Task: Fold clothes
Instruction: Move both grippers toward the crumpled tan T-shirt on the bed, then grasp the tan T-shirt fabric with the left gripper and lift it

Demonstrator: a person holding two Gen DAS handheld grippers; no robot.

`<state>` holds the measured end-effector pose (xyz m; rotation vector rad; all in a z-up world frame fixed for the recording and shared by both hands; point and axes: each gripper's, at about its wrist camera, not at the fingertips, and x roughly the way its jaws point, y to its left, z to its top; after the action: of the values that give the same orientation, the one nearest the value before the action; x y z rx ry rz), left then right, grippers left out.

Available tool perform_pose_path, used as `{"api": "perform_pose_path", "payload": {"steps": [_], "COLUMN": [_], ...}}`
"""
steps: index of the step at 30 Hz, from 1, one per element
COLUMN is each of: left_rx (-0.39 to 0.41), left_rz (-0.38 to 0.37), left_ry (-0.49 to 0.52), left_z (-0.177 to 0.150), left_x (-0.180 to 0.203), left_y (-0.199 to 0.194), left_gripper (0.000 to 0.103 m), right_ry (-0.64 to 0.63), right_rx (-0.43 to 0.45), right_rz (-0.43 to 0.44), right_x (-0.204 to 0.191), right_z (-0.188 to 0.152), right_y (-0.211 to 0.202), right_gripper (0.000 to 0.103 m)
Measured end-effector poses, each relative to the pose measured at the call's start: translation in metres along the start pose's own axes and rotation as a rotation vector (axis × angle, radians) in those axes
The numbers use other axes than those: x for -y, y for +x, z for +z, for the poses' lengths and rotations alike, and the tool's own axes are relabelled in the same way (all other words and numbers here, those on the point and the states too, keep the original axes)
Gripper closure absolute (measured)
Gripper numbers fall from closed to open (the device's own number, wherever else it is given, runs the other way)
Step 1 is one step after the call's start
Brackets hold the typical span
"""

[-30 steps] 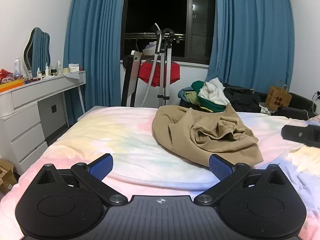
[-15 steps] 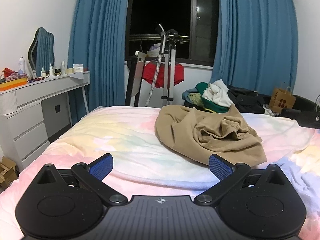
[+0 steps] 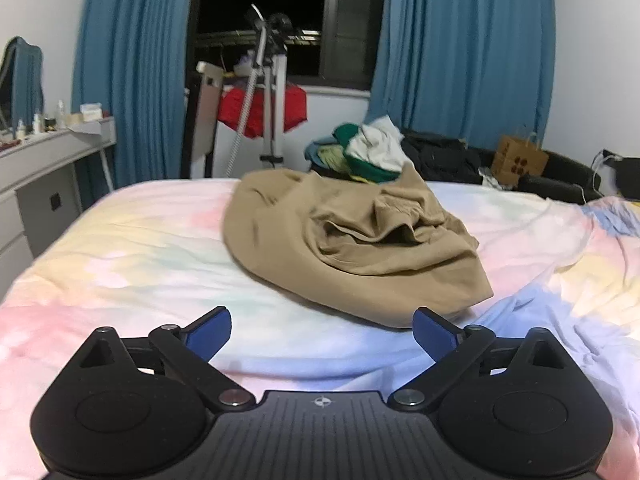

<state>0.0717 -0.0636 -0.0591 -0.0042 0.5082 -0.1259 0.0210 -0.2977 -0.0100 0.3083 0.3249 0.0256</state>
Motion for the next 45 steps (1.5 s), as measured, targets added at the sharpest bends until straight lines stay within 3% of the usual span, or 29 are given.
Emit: {"api": "perform_pose_path", "payload": {"steps": [6, 13, 19, 25, 29, 30, 32, 33, 34, 35, 40, 45], "left_rx": [-0.017, 0.035, 0.013, 0.002, -0.009, -0.009, -0.022, -0.029, -0.028, -0.020, 0.064, 0.171], "left_rz": [-0.010, -0.069, -0.130, -0.223, -0.208, -0.194, -0.151, -0.138, -0.140, -0.147, -0.177, -0.201], "left_ry": [-0.038, -0.054, -0.033, -0.210, -0.229, -0.229, -0.225, -0.230, -0.239, -0.239, -0.167, -0.033], "left_z": [0.010, 0.025, 0.025, 0.028, 0.029, 0.030, 0.032, 0.033, 0.035, 0.037, 0.053, 0.066], "left_x": [0.022, 0.046, 0.068, 0.070, 0.080, 0.082, 0.083, 0.080, 0.075, 0.069, 0.041, 0.015], "left_y": [0.067, 0.120, 0.150, 0.148, 0.156, 0.159, 0.164, 0.163, 0.158, 0.150, 0.082, -0.018], "left_gripper": [0.013, 0.017, 0.031, 0.022, 0.020, 0.023, 0.058, 0.068, 0.086, 0.093, 0.096, 0.097], "right_ry": [0.110, 0.260, 0.295, 0.306, 0.296, 0.283, 0.259, 0.249, 0.243, 0.236, 0.188, 0.154], "right_rx": [0.008, 0.026, -0.019, -0.011, 0.001, 0.003, 0.005, 0.006, 0.007, 0.010, 0.036, 0.074], "right_rz": [-0.081, -0.174, -0.168, -0.143, -0.147, -0.148, -0.147, -0.144, -0.138, -0.131, -0.095, -0.039], "right_x": [0.037, 0.083, 0.091, 0.094, 0.094, 0.093, 0.090, 0.089, 0.088, 0.086, 0.073, 0.054], "right_z": [0.003, 0.002, -0.009, -0.011, -0.012, -0.013, -0.015, -0.015, -0.016, -0.017, -0.017, -0.018], "right_y": [0.008, 0.021, 0.044, 0.045, 0.045, 0.046, 0.048, 0.049, 0.049, 0.050, 0.047, 0.046], "right_gripper": [0.000, 0.000, 0.000, 0.000, 0.000, 0.000, 0.000, 0.000, 0.000, 0.000, 0.002, 0.002]}}
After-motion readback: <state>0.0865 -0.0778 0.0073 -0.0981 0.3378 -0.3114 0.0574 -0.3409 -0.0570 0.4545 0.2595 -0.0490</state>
